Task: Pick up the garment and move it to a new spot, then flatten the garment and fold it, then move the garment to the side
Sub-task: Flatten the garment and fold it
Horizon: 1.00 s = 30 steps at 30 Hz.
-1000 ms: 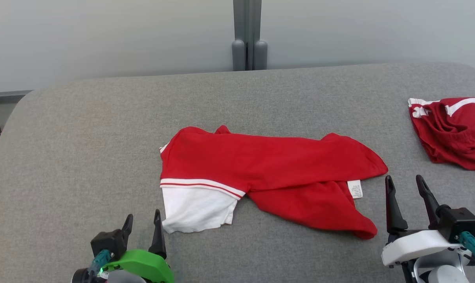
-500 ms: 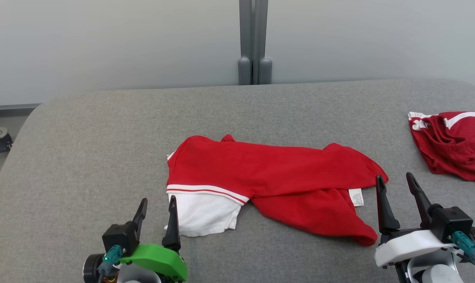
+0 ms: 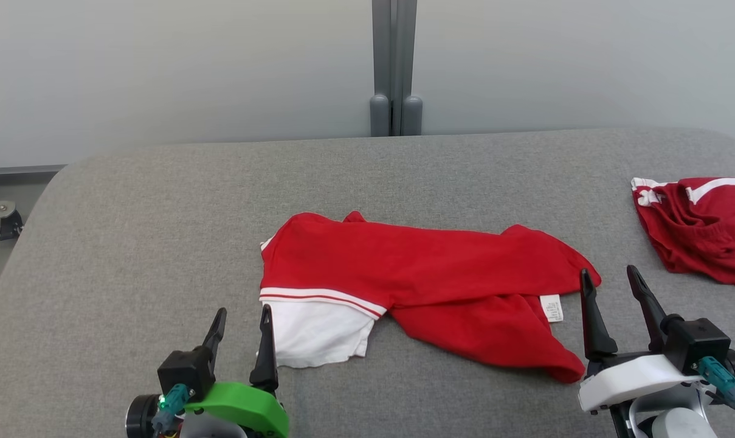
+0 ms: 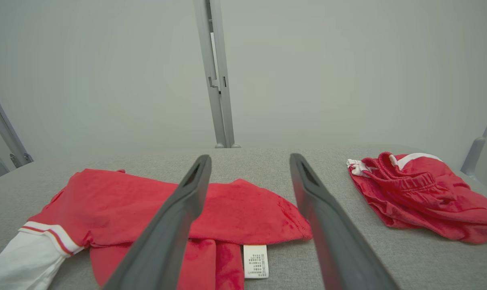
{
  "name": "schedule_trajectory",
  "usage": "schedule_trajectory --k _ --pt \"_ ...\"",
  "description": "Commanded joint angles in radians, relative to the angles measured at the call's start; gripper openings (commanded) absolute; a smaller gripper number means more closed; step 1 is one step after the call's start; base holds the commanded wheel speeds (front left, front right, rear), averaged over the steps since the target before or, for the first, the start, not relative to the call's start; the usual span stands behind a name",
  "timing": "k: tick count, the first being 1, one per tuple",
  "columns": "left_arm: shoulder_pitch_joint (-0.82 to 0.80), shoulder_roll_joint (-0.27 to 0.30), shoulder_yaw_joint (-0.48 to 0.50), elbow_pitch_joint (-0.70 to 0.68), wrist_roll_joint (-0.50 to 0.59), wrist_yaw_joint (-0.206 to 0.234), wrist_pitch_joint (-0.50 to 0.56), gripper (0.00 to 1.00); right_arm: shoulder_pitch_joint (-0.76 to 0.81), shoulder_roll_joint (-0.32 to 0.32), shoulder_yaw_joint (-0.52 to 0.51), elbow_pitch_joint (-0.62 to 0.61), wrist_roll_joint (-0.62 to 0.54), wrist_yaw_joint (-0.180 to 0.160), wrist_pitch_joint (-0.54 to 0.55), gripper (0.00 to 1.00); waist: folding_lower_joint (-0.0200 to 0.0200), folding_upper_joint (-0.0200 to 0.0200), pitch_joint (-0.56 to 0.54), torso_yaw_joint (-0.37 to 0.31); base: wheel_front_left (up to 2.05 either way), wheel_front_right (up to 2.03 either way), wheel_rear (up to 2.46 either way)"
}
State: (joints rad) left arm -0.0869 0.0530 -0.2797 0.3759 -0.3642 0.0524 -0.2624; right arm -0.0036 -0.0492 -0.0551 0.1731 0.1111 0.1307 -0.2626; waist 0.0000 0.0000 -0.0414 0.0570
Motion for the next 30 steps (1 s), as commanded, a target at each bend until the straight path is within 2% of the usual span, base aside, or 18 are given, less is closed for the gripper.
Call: schedule_trajectory --k 1,6,13,28,29,30 --pt "0.015 0.000 0.006 -0.004 0.009 -0.004 -0.003 1.00 -0.004 -0.003 0.001 -0.003 0.001 0.000 -0.003 1.00 0.0000 0.0000 0.000 0.001 0.00 0.00 0.00" --pt "0.028 -0.001 0.008 0.026 0.000 0.002 -0.002 1.00 -0.003 -0.003 0.002 -0.003 0.004 0.000 -0.003 1.00 0.0000 0.0000 0.006 0.002 0.00 0.00 0.00" --pt "-0.001 -0.002 -0.028 0.185 -0.050 -0.020 0.064 1.00 -0.005 -0.002 0.008 0.003 0.006 0.000 -0.003 1.00 0.0000 0.0000 0.028 -0.010 0.00 0.00 0.00" --pt "-0.133 -0.001 -0.045 0.394 -0.173 -0.038 0.015 1.00 -0.031 -0.002 -0.002 -0.001 -0.014 0.000 -0.003 1.00 0.0000 0.0000 0.100 -0.075 0.00 0.00 0.00" --pt "-0.140 -0.001 -0.051 0.404 -0.177 -0.041 0.013 0.86 -0.034 -0.003 -0.004 -0.002 -0.014 0.000 -0.003 1.00 0.0000 0.0000 0.103 -0.078 0.00 0.00 0.00" --pt "-0.145 -0.001 -0.057 0.412 -0.181 -0.044 0.012 0.57 -0.035 -0.002 -0.004 -0.002 -0.015 0.000 -0.003 1.00 0.0000 0.0000 0.104 -0.079 0.00 0.00 0.00"
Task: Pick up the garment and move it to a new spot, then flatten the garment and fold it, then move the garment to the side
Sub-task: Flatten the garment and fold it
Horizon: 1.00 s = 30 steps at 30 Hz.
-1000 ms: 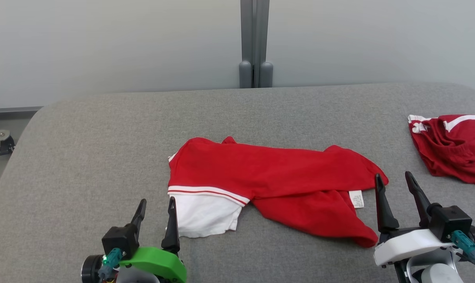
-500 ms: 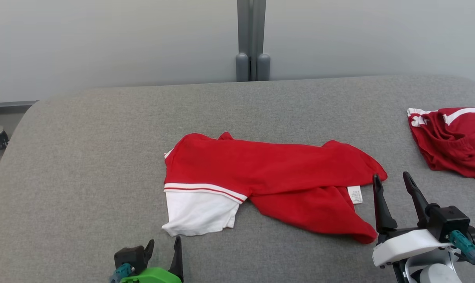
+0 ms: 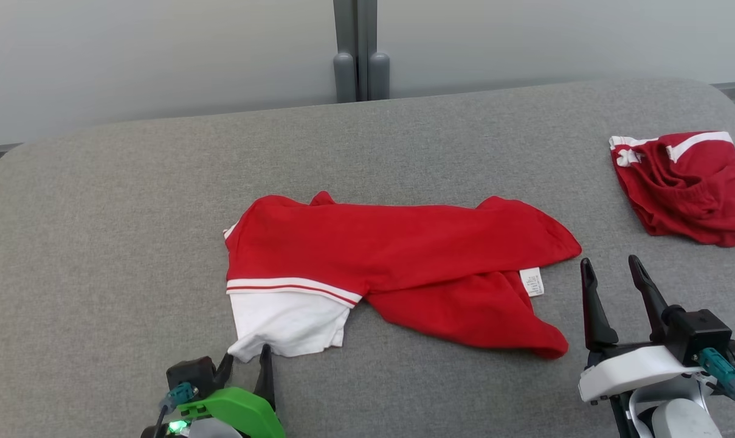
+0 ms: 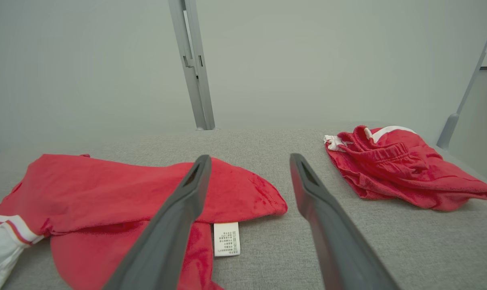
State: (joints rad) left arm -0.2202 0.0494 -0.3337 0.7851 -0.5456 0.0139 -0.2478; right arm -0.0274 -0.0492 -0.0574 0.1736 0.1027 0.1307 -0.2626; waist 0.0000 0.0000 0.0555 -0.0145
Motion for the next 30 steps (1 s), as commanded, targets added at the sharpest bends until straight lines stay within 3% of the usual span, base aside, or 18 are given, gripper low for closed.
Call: schedule_trajectory --k 1,3,4,13,30 --pt "-0.018 0.003 -0.008 0.012 -0.008 -0.007 -0.005 0.42 -0.012 -0.002 -0.003 -0.003 -0.007 0.000 -0.003 1.00 0.0000 0.0000 0.010 -0.009 0.00 0.00 0.00" --pt "-0.029 0.002 -0.017 0.020 -0.018 -0.012 -0.008 0.07 -0.014 -0.002 -0.007 -0.003 -0.007 0.000 -0.003 1.00 0.0000 0.0000 0.014 -0.009 0.00 0.00 0.00" --pt "-0.034 0.002 -0.020 0.022 -0.020 -0.012 -0.010 0.00 -0.014 -0.002 -0.011 -0.003 -0.007 0.000 -0.003 1.00 0.0000 0.0000 0.015 -0.008 0.00 0.00 0.00" --pt "-0.022 0.003 -0.013 -0.071 0.007 -0.007 -0.018 0.00 -0.030 -0.003 -0.090 0.058 -0.037 0.000 -0.003 1.00 0.0000 0.0000 0.024 0.047 0.00 0.00 0.00" --pt "-0.007 0.005 -0.011 -0.236 0.074 0.004 -0.017 0.00 -0.349 -0.004 -0.291 0.504 -0.213 0.000 0.145 1.00 0.0000 0.0000 0.113 0.144 0.00 0.00 0.00"
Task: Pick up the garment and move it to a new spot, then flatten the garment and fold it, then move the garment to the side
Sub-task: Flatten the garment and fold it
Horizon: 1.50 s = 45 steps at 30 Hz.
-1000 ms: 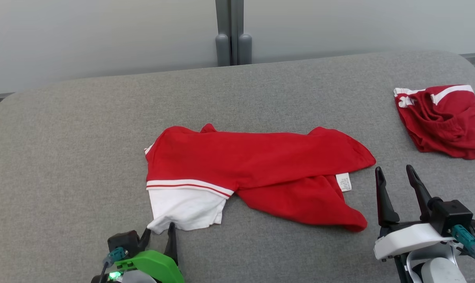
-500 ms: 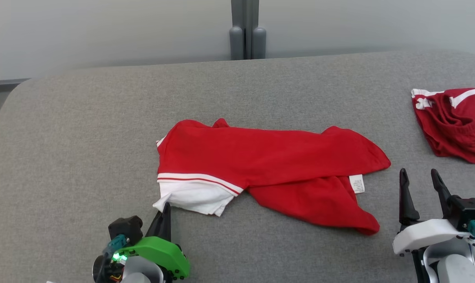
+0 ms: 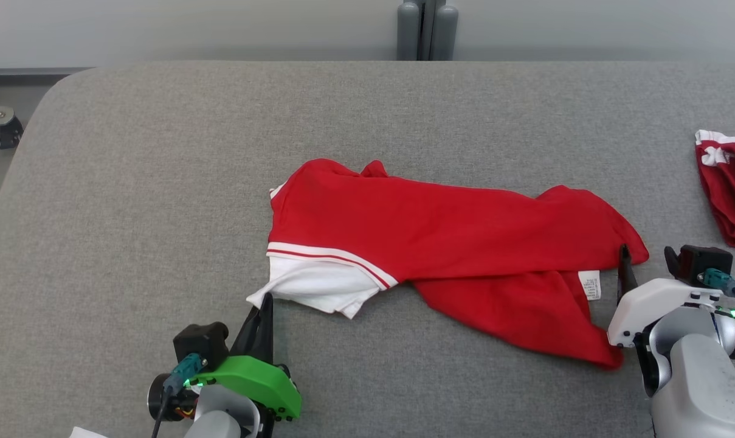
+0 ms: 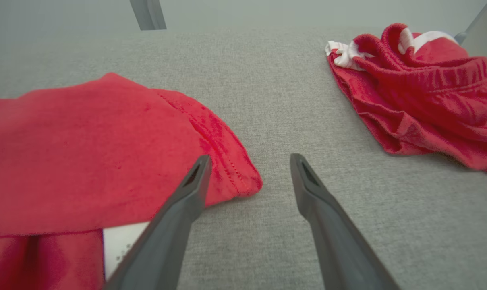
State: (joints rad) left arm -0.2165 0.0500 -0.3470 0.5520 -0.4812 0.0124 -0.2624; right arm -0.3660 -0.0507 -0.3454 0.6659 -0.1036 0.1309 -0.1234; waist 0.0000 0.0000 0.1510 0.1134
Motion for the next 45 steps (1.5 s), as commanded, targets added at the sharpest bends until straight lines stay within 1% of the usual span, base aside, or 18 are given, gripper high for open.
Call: schedule_trajectory --k 1,6,7,8,9,10,11,12,17,20,23,26,30,33,36,40,41,45 --pt "-0.011 0.004 0.003 -0.008 0.011 0.006 -0.003 0.00 -0.020 -0.003 -0.007 0.032 -0.009 0.000 0.015 1.00 0.0000 0.0000 0.020 0.017 0.00 0.00 0.00" --pt "-0.002 0.003 0.006 -0.024 0.014 0.012 -0.003 0.00 -0.062 -0.003 -0.014 0.141 -0.005 0.000 0.071 1.00 0.0000 0.0000 0.023 0.021 0.00 0.00 0.00" --pt "0.001 0.003 0.008 -0.027 0.015 0.013 -0.003 0.00 -0.064 -0.002 -0.010 0.154 0.001 0.000 0.077 0.95 0.0000 0.0000 0.021 0.019 0.00 0.00 0.00" --pt "0.004 0.003 0.010 -0.031 0.017 0.014 -0.003 0.00 -0.067 -0.001 -0.001 0.169 0.009 0.000 0.079 0.72 0.0000 0.0000 0.019 0.017 0.00 0.00 0.00" --pt "0.007 0.003 0.011 -0.034 0.018 0.015 -0.003 0.00 -0.070 -0.001 0.006 0.179 0.014 0.000 0.079 0.46 0.0000 0.0000 0.016 0.015 0.00 0.00 0.00" --pt "0.010 0.003 0.013 -0.038 0.021 0.016 -0.003 0.00 -0.074 0.000 0.014 0.188 0.022 0.000 0.075 0.28 0.0000 0.0000 0.012 0.011 0.00 0.00 0.00" --pt "0.012 0.003 0.014 -0.042 0.023 0.016 -0.003 0.00 -0.076 0.000 0.020 0.193 0.027 0.000 0.071 0.06 0.0000 0.0000 0.009 0.007 0.00 0.00 0.00" --pt "0.014 0.003 0.016 -0.046 0.024 0.016 -0.003 0.00 -0.078 -0.001 0.029 0.197 0.039 0.000 0.063 0.00 0.0000 0.0000 0.004 0.002 0.00 0.00 0.00" --pt "0.010 0.003 0.019 -0.073 0.032 0.007 -0.003 0.00 -0.095 -0.003 0.077 0.183 0.099 0.000 0.002 0.00 0.0000 0.0000 -0.023 -0.018 0.00 0.00 0.00" --pt "-0.010 0.003 0.027 -0.105 0.035 -0.003 -0.003 0.00 -0.098 -0.002 0.118 0.159 0.160 0.000 -0.028 0.00 0.0000 0.0000 -0.050 -0.032 0.00 0.00 0.00" --pt "-0.030 0.004 0.039 -0.154 0.025 -0.017 -0.003 0.00 -0.081 -0.002 0.172 0.104 0.241 0.000 -0.048 0.00 0.0000 0.0000 -0.083 -0.045 0.00 0.00 0.00" --pt "-0.045 0.003 0.053 -0.215 0.008 -0.033 -0.003 0.00 -0.051 -0.007 0.223 0.013 0.326 0.000 -0.050 0.00 0.0000 0.0000 -0.116 -0.059 0.00 0.00 0.00" --pt "-0.061 0.016 0.078 -0.326 -0.005 -0.041 -0.002 0.00 0.009 -0.036 0.276 -0.185 0.421 0.000 -0.027 0.00 0.0000 0.0000 -0.163 -0.082 0.00 0.00 0.00" --pt "-0.069 0.031 0.095 -0.444 -0.018 -0.039 0.010 0.00 0.073 -0.056 0.282 -0.383 0.476 0.000 0.012 0.00 0.0000 0.0000 -0.184 -0.099 0.00 0.00 0.00" --pt "-0.076 0.057 0.103 -0.571 -0.014 -0.032 0.035 0.00 0.137 -0.064 0.264 -0.585 0.509 0.000 0.062 0.00 0.0000 0.0000 -0.198 -0.113 0.00 0.00 0.00" --pt "-0.093 0.093 0.117 -0.763 0.003 -0.019 0.073 0.00 0.220 -0.057 0.222 -0.868 0.532 0.000 0.136 0.00 0.0000 0.0000 -0.209 -0.131 0.00 0.00 0.00" --pt "-0.100 0.103 0.122 -0.826 0.008 -0.013 0.088 0.00 0.243 -0.052 0.208 -0.957 0.533 0.000 0.158 0.00 0.0000 0.0000 -0.211 -0.137 0.00 0.00 0.00" --pt "-0.138 0.139 0.138 -1.000 0.026 -0.003 0.140 0.00 0.285 -0.038 0.164 -1.189 0.530 0.000 0.212 0.00 0.0000 0.0000 -0.211 -0.152 0.00 0.00 0.00"
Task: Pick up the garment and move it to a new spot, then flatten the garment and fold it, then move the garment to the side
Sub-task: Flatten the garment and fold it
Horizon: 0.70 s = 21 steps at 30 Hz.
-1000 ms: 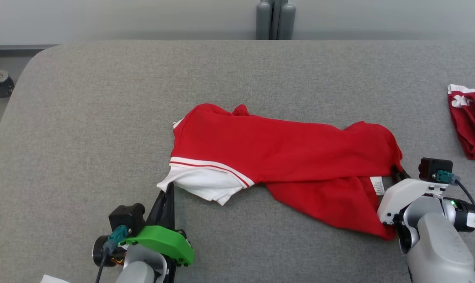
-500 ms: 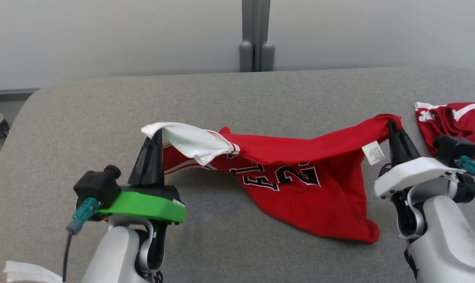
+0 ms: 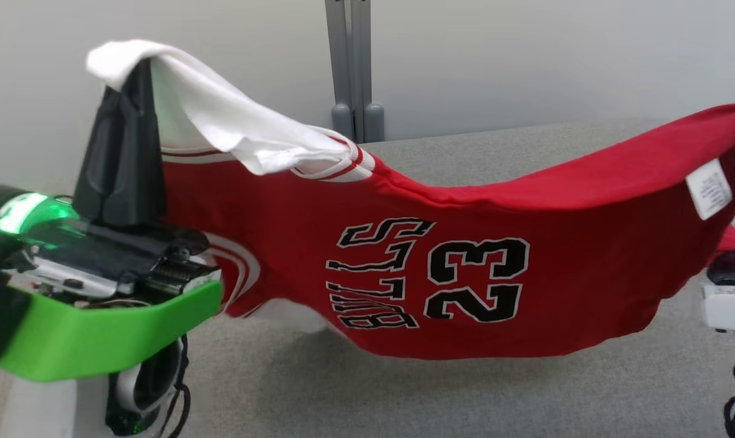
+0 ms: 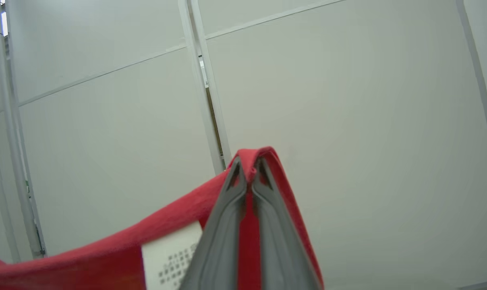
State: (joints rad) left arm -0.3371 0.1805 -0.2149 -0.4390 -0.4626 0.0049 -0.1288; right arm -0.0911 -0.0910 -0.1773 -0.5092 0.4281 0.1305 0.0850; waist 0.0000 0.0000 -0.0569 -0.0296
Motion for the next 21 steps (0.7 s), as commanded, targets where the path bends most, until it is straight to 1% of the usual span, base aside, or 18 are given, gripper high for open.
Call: schedule_trajectory --k 1,2,6,8,10,13,16,19,21 --pt "-0.026 0.016 0.007 -0.035 0.013 0.005 0.016 0.00 0.012 0.003 -0.011 -0.045 -0.005 0.000 0.011 0.00 0.0000 0.0000 -0.003 -0.011 0.00 0.00 0.00" --pt "-0.045 0.031 0.010 -0.084 0.023 0.005 0.037 0.00 0.015 0.007 -0.024 -0.104 -0.008 0.000 0.023 0.00 0.0000 0.0000 -0.001 -0.015 0.00 0.00 0.00" --pt "-0.100 0.047 0.005 -0.182 0.000 0.010 0.118 0.00 0.013 0.015 -0.051 -0.229 -0.017 0.000 0.064 0.00 0.0000 0.0000 0.009 -0.021 0.00 0.00 0.00" --pt "-0.126 0.058 0.004 -0.194 -0.005 0.009 0.154 0.00 0.009 0.019 -0.058 -0.257 -0.014 0.000 0.081 0.00 0.0000 0.0000 0.019 -0.021 0.00 0.00 0.00" --pt "-0.152 0.063 -0.002 -0.174 -0.018 0.004 0.190 0.00 -0.001 0.024 -0.070 -0.251 -0.010 0.000 0.099 0.00 0.0000 0.0000 0.038 -0.017 0.00 0.00 0.00" --pt "-0.192 0.064 -0.008 -0.103 -0.042 -0.001 0.228 0.00 -0.030 0.028 -0.069 -0.193 0.009 0.000 0.114 0.00 0.0000 0.0000 0.082 -0.009 0.00 0.00 0.00" --pt "-0.274 0.065 -0.001 0.005 -0.057 -0.014 0.246 0.00 -0.101 0.021 -0.047 -0.084 0.019 0.000 0.115 0.00 0.0000 0.0000 0.160 -0.004 0.00 0.00 0.00" --pt "-0.398 0.068 0.005 0.145 -0.055 -0.034 0.247 0.00 -0.240 -0.002 -0.014 0.064 0.016 0.000 0.105 0.00 0.0000 0.0000 0.231 -0.003 0.00 0.00 0.00" --pt "-0.512 0.066 0.010 0.259 -0.041 -0.044 0.241 0.00 -0.375 -0.025 0.017 0.186 -0.003 0.000 0.094 0.00 0.0000 0.0000 0.279 -0.005 0.00 0.00 0.00"
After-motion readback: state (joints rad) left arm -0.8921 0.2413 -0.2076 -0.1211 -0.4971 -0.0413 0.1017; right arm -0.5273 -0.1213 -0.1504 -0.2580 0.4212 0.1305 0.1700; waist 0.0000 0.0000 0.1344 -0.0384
